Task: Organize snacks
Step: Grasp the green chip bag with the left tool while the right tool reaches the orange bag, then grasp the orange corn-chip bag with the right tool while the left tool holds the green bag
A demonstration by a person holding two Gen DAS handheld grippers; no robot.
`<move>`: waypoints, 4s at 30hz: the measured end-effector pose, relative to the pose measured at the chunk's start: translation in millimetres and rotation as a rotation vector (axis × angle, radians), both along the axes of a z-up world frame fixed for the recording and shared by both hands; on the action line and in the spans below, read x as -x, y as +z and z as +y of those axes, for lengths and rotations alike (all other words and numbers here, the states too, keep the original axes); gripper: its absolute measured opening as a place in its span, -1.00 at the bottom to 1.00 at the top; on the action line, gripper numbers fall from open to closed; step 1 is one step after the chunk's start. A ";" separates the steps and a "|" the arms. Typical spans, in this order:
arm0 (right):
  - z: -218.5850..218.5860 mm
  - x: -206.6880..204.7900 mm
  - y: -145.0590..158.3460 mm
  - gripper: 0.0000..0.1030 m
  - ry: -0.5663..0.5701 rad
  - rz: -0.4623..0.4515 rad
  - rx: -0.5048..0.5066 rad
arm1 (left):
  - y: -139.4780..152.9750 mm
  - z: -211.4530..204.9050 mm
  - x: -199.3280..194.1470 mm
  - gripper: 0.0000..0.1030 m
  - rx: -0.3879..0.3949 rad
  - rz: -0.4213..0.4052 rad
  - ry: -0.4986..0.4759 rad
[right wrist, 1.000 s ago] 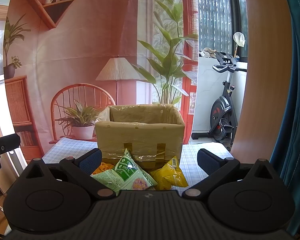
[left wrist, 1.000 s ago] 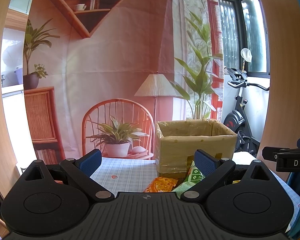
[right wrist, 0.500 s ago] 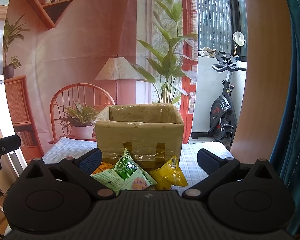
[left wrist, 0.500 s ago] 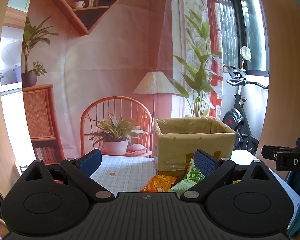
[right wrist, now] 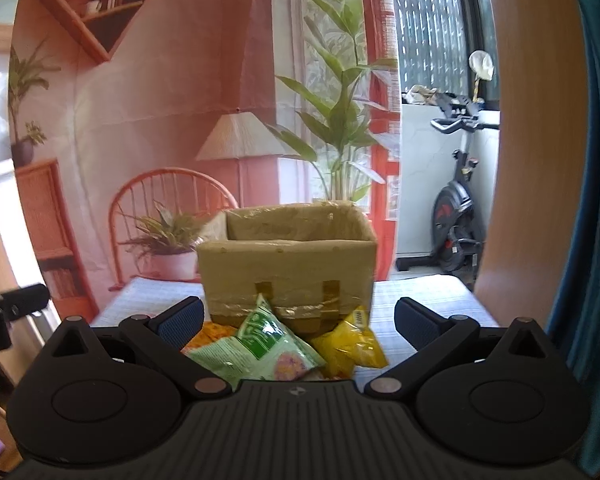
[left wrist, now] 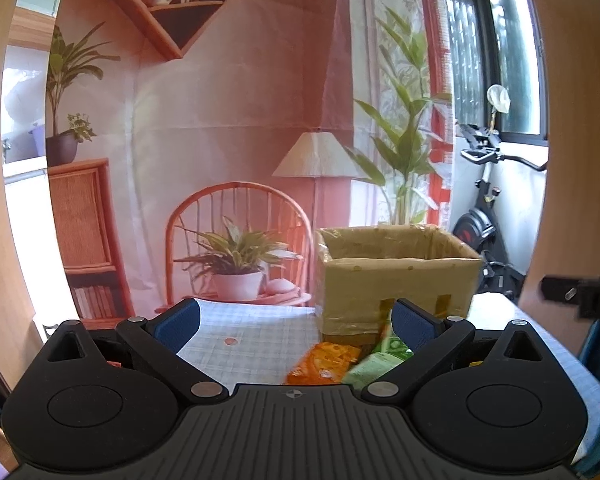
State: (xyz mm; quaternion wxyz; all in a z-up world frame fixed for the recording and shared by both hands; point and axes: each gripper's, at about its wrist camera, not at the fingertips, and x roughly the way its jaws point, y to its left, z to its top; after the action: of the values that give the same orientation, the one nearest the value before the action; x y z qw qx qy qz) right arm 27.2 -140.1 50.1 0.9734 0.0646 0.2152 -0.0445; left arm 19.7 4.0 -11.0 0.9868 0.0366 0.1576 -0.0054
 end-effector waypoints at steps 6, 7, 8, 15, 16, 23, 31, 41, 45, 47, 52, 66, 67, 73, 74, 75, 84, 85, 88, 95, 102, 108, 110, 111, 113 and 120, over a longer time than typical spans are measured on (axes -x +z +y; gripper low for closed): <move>-29.2 -20.6 -9.7 1.00 -0.041 -0.047 -0.011 | -16.4 12.4 -37.5 0.99 0.010 0.063 0.031; -34.0 -23.5 -13.7 1.00 -0.044 -0.050 -0.024 | -20.7 16.6 -45.9 0.99 0.038 0.093 0.023; -39.4 -26.2 -19.2 1.00 -0.043 -0.052 -0.040 | -26.0 21.2 -52.6 0.98 0.069 0.118 0.016; -50.0 -43.7 -70.3 1.00 -0.025 0.040 -0.050 | -82.2 16.6 -83.6 0.93 0.139 0.222 -0.028; -49.1 -46.5 -79.9 1.00 -0.018 0.063 -0.052 | -92.3 10.1 -87.0 0.92 0.133 0.247 -0.052; -32.5 -56.0 -133.3 1.00 0.032 0.176 -0.012 | -151.4 -16.8 -100.9 0.92 0.165 0.383 -0.208; -20.5 -70.3 -175.3 0.99 0.059 0.278 -0.022 | -189.0 -24.1 -116.2 0.91 0.181 0.480 -0.226; -36.8 -80.6 -201.9 0.98 0.019 0.362 -0.064 | -203.3 -38.1 -120.8 0.87 0.196 0.523 -0.289; -37.6 -82.1 -210.4 0.98 0.018 0.384 -0.069 | -205.6 -38.1 -120.4 0.85 0.212 0.524 -0.307; -37.2 -81.8 -212.8 0.97 0.017 0.394 -0.072 | -206.6 -38.7 -121.5 0.83 0.226 0.530 -0.319; -36.8 -83.9 -214.9 0.97 0.022 0.402 -0.074 | -214.6 -38.8 -125.9 0.78 0.279 0.560 -0.364; -41.7 -85.6 -216.5 0.97 0.011 0.412 -0.094 | -228.4 -42.5 -133.4 0.29 0.372 0.618 -0.462; -41.7 -85.8 -216.4 0.97 0.011 0.412 -0.094 | -227.4 -42.9 -131.6 0.27 0.355 0.610 -0.455; -45.1 -85.3 -214.8 0.97 0.002 0.407 -0.094 | -214.0 -33.5 -126.1 0.21 0.335 0.556 -0.434; -46.4 -85.2 -214.5 0.97 -0.001 0.405 -0.093 | -209.8 -31.6 -124.4 0.21 0.330 0.540 -0.435; -47.6 -85.6 -214.2 0.97 -0.005 0.404 -0.093 | -206.3 -30.0 -122.8 0.20 0.326 0.528 -0.435; -52.5 -89.6 -219.9 0.97 -0.009 0.404 -0.122 | -175.9 -20.1 -108.7 0.20 0.302 0.400 -0.406; -52.7 -89.2 -221.1 0.97 -0.008 0.407 -0.134 | -174.7 -19.5 -107.8 0.20 0.298 0.390 -0.401; -52.6 -88.2 -224.8 0.97 -0.005 0.415 -0.170 | -171.6 -18.1 -106.2 0.20 0.295 0.369 -0.392; -56.2 -94.7 -233.8 0.95 -0.011 0.435 -0.299 | -171.1 -13.5 -106.9 0.20 0.311 0.356 -0.375; -75.0 -105.8 -239.4 0.95 -0.107 0.416 -0.433 | -172.4 -10.7 -103.3 0.20 0.320 0.349 -0.376; -89.5 -117.1 -241.6 0.83 -0.190 0.381 -0.408 | -173.9 -8.6 -103.5 0.20 0.330 0.348 -0.371; -92.3 -118.1 -242.4 0.83 -0.200 0.372 -0.407 | -174.4 -7.9 -103.2 0.20 0.332 0.347 -0.369; -93.3 -118.1 -242.5 0.83 -0.204 0.370 -0.409 | -174.6 -7.5 -103.1 0.20 0.334 0.347 -0.367; -91.6 -116.4 -241.1 0.83 -0.209 0.371 -0.410 | -175.1 -7.1 -103.6 0.20 0.341 0.347 -0.364; -84.5 -124.2 -240.7 0.89 -0.221 0.386 -0.418 | -175.4 -7.1 -103.4 0.20 0.342 0.345 -0.362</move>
State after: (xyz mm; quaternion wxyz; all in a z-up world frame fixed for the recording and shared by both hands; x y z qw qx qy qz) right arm 151.5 -224.6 -190.5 0.8694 0.2771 0.3923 -0.1165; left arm 123.1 -3.1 -186.4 0.9202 -0.1042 0.3107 -0.2140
